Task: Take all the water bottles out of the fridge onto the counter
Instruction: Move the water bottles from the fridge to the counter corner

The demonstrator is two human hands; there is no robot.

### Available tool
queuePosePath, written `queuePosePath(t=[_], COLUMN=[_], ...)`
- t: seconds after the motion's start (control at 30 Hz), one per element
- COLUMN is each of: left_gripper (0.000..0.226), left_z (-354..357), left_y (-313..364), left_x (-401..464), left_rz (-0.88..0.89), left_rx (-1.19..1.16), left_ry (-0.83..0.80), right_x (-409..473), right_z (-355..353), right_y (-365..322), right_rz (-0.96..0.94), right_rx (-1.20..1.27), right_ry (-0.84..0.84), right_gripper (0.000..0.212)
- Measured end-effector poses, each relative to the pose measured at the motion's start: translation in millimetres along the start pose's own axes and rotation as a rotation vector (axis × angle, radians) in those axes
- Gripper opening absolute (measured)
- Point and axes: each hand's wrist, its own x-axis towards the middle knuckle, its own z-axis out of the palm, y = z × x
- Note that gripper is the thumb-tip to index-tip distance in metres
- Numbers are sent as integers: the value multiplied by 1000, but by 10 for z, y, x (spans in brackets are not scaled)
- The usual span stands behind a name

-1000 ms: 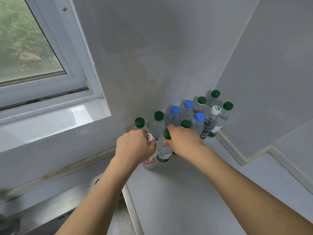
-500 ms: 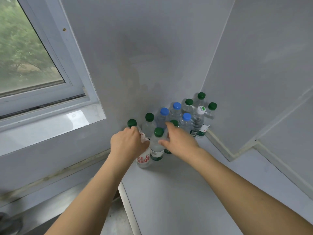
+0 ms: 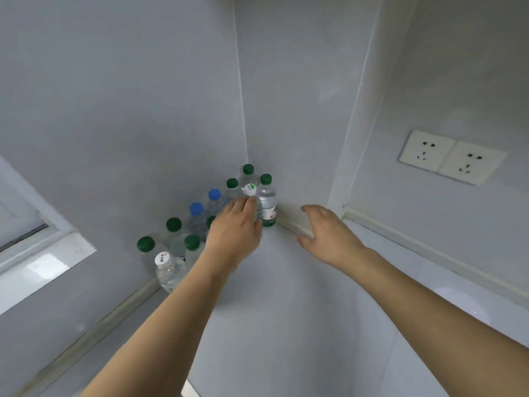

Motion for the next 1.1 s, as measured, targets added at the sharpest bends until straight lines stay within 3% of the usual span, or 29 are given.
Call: queuePosePath(t=[0.5,1.1], left_gripper=[55,56], left_z=[265,109], left_y=[1892,5155], left_x=[249,-1264], left_rz=[380,871], left_rx=[-24,-91], left_ry=[-86,-150], right_x=[-1256,-4693], right_z=[-586,-1257], right_y=[1237,2466], right_rz=[355,792], right_rx=[3,16], right_ry=[167,428], right_gripper=[63,61])
